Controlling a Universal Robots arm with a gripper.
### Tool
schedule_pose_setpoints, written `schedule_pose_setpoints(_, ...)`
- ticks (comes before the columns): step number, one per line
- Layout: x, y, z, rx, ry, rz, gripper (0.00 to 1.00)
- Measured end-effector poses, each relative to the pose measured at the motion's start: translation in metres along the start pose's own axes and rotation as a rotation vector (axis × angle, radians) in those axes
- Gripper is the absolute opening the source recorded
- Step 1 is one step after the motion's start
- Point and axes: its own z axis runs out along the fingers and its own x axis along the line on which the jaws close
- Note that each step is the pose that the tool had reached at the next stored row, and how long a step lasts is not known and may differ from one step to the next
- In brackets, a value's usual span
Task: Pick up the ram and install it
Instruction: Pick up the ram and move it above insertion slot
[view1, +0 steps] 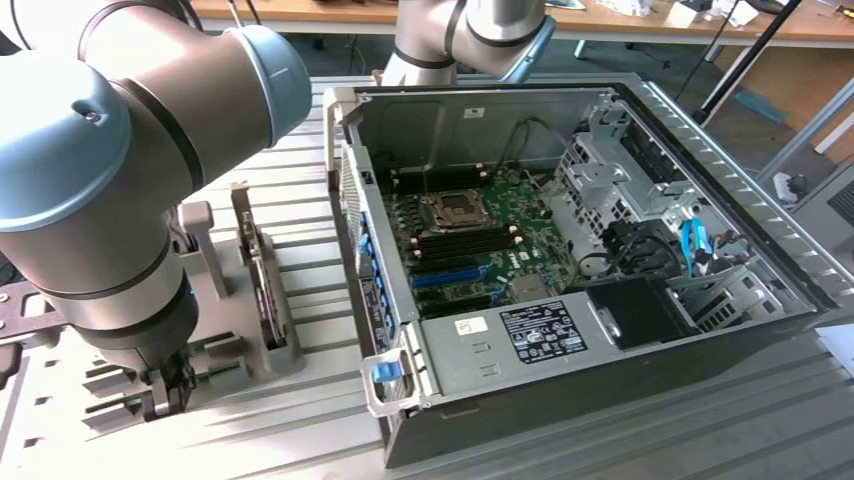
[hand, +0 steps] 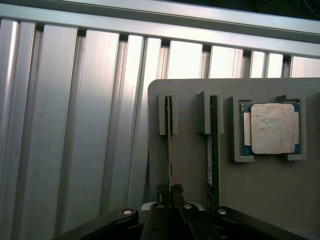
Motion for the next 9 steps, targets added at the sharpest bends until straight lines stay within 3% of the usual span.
schedule_pose_setpoints(5,0.0,0.0001,-0.0015,-0.0001,0.0001,0.0,0.13)
schedule_pose_setpoints(9,-0.0002,0.0005,-0.0091,0.0,0.0,0.0,0.13)
